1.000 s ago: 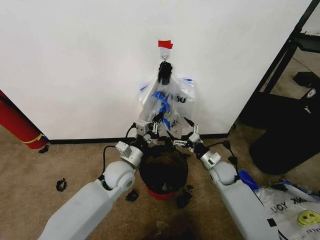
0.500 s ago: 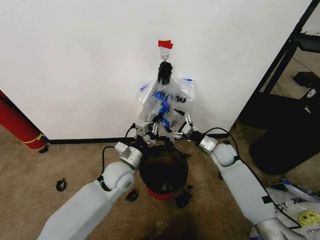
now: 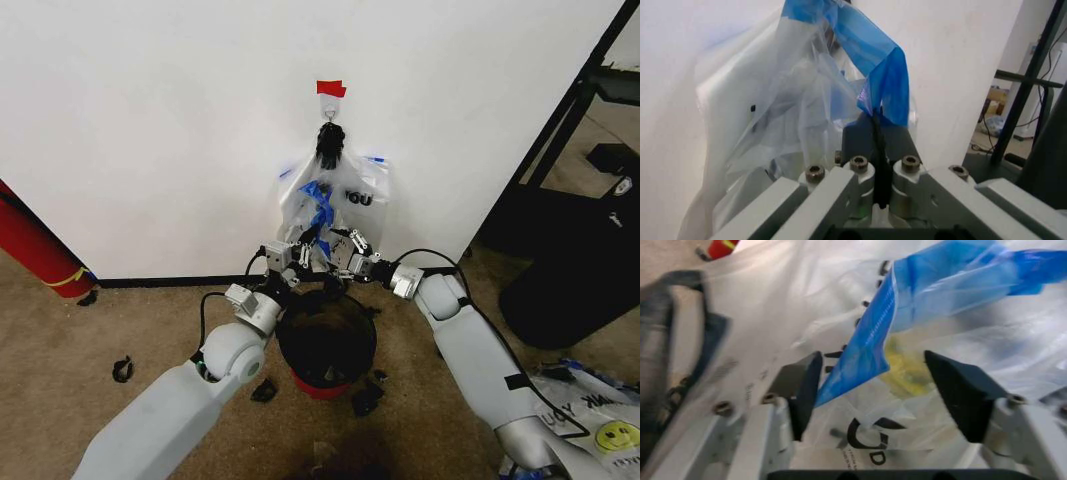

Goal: Pick up the garbage bag from the wall and place it over the trash bin.

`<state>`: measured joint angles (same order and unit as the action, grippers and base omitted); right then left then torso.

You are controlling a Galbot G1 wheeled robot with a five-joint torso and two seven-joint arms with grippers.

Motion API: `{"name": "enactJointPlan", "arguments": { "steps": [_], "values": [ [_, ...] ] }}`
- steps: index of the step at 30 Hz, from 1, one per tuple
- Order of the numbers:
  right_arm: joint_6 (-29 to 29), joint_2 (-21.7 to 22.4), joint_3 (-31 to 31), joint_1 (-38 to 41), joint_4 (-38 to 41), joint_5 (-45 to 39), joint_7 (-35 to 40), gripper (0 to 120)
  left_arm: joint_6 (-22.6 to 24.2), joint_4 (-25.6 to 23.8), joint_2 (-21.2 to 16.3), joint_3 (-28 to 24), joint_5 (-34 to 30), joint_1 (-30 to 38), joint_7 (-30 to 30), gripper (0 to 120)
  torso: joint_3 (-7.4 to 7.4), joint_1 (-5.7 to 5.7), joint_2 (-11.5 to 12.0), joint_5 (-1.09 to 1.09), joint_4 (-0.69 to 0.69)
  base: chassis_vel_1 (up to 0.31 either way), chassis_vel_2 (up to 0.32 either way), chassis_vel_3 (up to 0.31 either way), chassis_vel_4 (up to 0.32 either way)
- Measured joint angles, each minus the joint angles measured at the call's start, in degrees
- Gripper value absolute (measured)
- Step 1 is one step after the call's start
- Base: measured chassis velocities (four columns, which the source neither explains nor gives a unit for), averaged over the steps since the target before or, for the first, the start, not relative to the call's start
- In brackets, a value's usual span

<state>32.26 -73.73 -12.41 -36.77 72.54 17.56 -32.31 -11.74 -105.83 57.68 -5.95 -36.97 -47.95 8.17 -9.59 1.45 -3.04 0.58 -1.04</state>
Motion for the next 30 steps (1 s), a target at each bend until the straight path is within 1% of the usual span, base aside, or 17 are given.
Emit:
{"name": "enactJointPlan", "arguments": {
  "steps": [1,3,4,6,8,9,10,11,15,17,21,22,23,24,25,26,30],
  "values": [
    [0.0,0.0,0.0,0.0,0.0,0.0,0.0,59,0.0,0.0,0.0,0.0,0.0,0.0,0.0,0,0.0,0.0,0.0,0.0,0.0,0.0,0.0,0.0,0.0],
    [-0.72,0.07,0.41,-0.17,-0.23,-2.12,1.32,47,-0.03,0.16,0.13,0.0,0.05,0.0,-0.04,0,0.0,0.0,0.0,0.0,0.0,0.0,0.0,0.0,0.0],
    [-0.88,0.07,0.51,-0.22,-0.31,-2.52,1.62,45,-0.03,0.2,0.16,-0.01,0.06,0.0,-0.04,0,0.0,0.0,0.0,0.0,0.0,0.0,0.0,0.0,0.0],
    [-1.25,-0.05,0.64,-0.3,-0.6,-3.2,2.32,35,-0.03,0.26,0.23,-0.16,0.11,0.01,-0.05,0,0.0,0.0,0.0,0.0,0.0,0.0,0.0,0.0,0.0],
    [-1.71,-0.18,0.64,-0.38,-0.79,-3.48,2.95,29,-0.03,0.27,0.28,-0.26,0.19,0.01,-0.07,0,0.0,0.0,0.0,-0.01,0.0,0.0,0.0,0.0,0.0],
    [-1.71,-0.18,0.64,-0.38,-0.79,-3.48,2.95,29,-0.03,0.27,0.28,-0.26,0.19,0.01,-0.07,0,0.0,0.0,0.0,-0.01,0.0,0.0,0.0,0.0,0.0],
    [-2.28,-0.18,0.66,-0.55,-0.84,-3.96,3.56,22,-0.03,0.27,0.29,-0.28,0.24,0.01,-0.07,0,0.0,0.0,0.0,-0.01,0.0,0.0,0.0,0.0,0.0],
    [-2.63,-0.14,0.67,-0.67,-0.86,-4.33,3.87,20,-0.04,0.27,0.29,-0.28,0.26,0.01,-0.07,0,0.0,0.0,0.0,-0.01,0.0,0.0,0.0,0.0,0.0],
    [-4.87,0.84,0.99,-1.91,-0.59,-8.15,6.96,2,-0.04,0.13,0.28,-0.02,0.36,-0.27,-0.07,0,0.0,0.0,0.0,0.0,0.0,0.0,0.0,0.0,0.0],
    [-5.09,0.99,1.08,-2.15,-0.39,-8.63,7.49,1,-0.04,0.06,0.28,0.07,0.38,-0.36,-0.07,0,0.0,0.0,0.0,-0.01,0.0,0.0,0.0,0.0,0.0],
    [-7.56,3.37,2.36,-7.32,6.07,-21.42,13.98,0,-0.07,-1.16,0.81,1.81,0.63,-1.89,-0.08,0,0.0,0.0,0.0,-0.01,0.0,0.0,0.0,0.0,0.0],
    [-7.79,3.57,2.41,-8.02,7.02,-22.74,14.47,0,-0.08,-1.38,0.95,2.11,0.71,-2.17,-0.09,0,0.0,0.0,0.0,-0.01,0.01,0.0,0.0,0.0,0.0],
    [-8.6,4.24,2.47,-10.53,10.43,-26.75,16.01,0,-0.1,-2.02,1.32,2.96,1.0,-2.96,-0.09,0,0.0,0.0,0.0,-0.02,0.01,0.0,0.0,0.0,0.0],
    [-8.6,4.24,2.47,-10.53,10.43,-26.75,16.01,0,-0.1,-2.02,1.32,2.96,1.0,-2.96,-0.09,0,0.0,0.0,0.0,-0.02,0.01,0.0,0.0,0.0,0.0],
    [-9.8,5.35,2.03,-15.91,17.19,-32.36,18.57,0,-0.12,-3.52,2.12,4.74,1.51,-4.73,-0.1,0,0.01,0.0,0.0,-0.01,-0.01,0.0,0.0,0.0,0.0],
    [-10.16,5.96,1.33,-19.59,21.69,-34.81,20.16,0,-0.12,-4.78,2.66,6.06,1.72,-6.31,-0.08,0,0.0,0.0,0.0,-0.02,-0.02,0.0,0.0,0.0,0.0],
    [-9.33,6.93,-1.41,-30.1,32.78,-37.88,22.6,0,-0.12,-8.04,4.06,9.9,2.32,-11.64,0.09,0,0.02,-0.01,-0.02,-0.01,0.0,0.0,0.0,0.0,0.0]
  ]
}}
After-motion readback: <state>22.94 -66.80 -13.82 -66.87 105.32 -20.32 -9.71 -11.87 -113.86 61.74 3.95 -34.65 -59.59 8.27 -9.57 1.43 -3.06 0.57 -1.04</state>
